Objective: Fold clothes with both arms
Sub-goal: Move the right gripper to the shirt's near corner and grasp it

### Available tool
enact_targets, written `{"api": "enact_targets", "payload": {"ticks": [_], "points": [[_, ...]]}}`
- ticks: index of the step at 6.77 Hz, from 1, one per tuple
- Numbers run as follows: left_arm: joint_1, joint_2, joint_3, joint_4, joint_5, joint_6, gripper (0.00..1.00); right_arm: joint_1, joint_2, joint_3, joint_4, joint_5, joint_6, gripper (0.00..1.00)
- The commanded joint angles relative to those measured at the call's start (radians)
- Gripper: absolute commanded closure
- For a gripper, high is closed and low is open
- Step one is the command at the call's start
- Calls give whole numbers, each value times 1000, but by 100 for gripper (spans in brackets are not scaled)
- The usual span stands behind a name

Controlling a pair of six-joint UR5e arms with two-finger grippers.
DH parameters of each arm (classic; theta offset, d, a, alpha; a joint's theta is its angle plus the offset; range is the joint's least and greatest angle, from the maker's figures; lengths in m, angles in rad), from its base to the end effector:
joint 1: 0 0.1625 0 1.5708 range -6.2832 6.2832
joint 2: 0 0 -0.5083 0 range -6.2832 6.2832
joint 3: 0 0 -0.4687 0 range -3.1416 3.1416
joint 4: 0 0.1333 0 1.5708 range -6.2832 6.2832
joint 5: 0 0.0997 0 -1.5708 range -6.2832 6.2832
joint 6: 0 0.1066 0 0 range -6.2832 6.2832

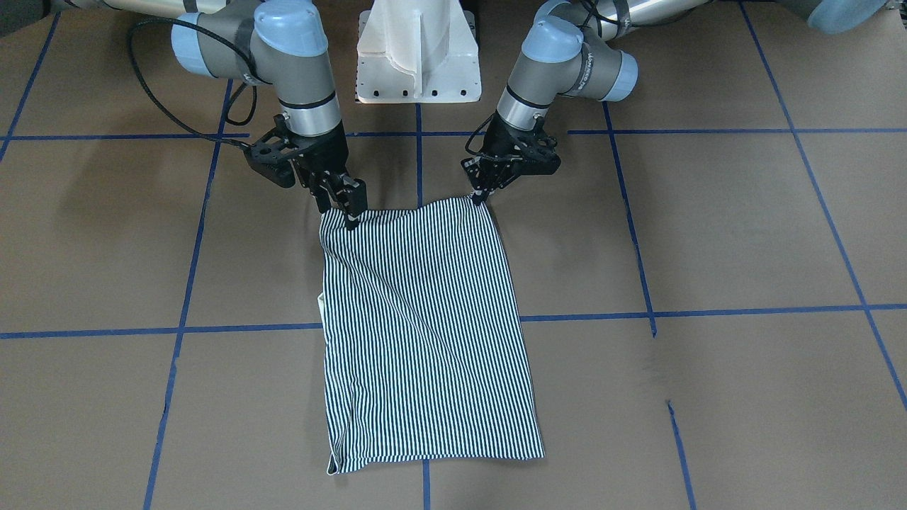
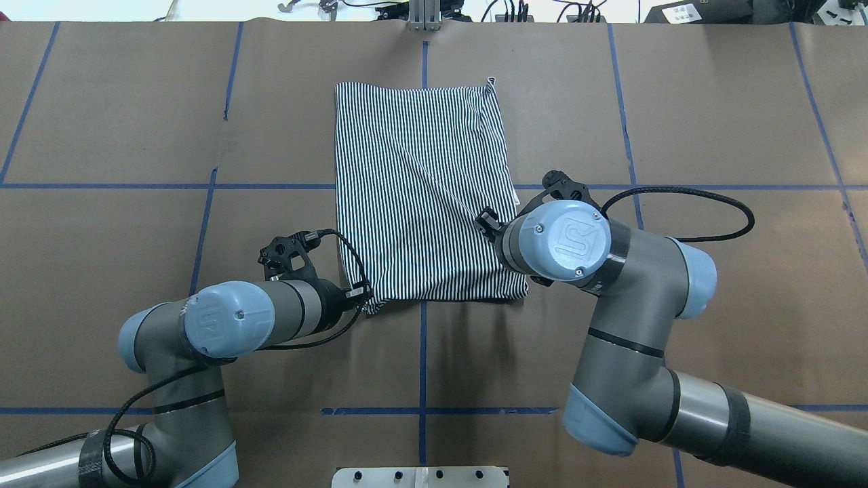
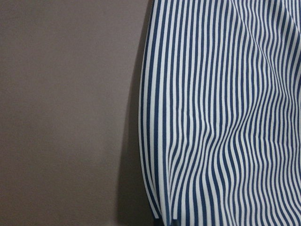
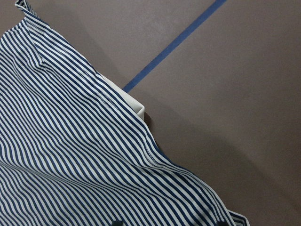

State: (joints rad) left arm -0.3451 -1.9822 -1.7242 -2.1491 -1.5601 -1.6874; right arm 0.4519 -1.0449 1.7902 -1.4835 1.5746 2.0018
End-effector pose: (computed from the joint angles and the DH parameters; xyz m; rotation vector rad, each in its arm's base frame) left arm 0.6486 -0.3760 0.3310 0.1409 1.1440 -0.4161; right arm -0.6127 -0.4451 0.2822 0.0053 -0.8588 0.8284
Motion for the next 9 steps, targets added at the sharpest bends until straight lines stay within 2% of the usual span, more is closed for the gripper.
{"api": "enact_targets", "payload": {"ticks": [1,3,9], "points": [[0,0,0,-2,0,0,100,-30,40,-86,-7,-16,-5,26],[0,0,0,-2,0,0,100,-67,42,-89,-53,-44,2,26],[0,3,0,-2,0,0,100,-68,80,-156,-54,-79,0,26]]}}
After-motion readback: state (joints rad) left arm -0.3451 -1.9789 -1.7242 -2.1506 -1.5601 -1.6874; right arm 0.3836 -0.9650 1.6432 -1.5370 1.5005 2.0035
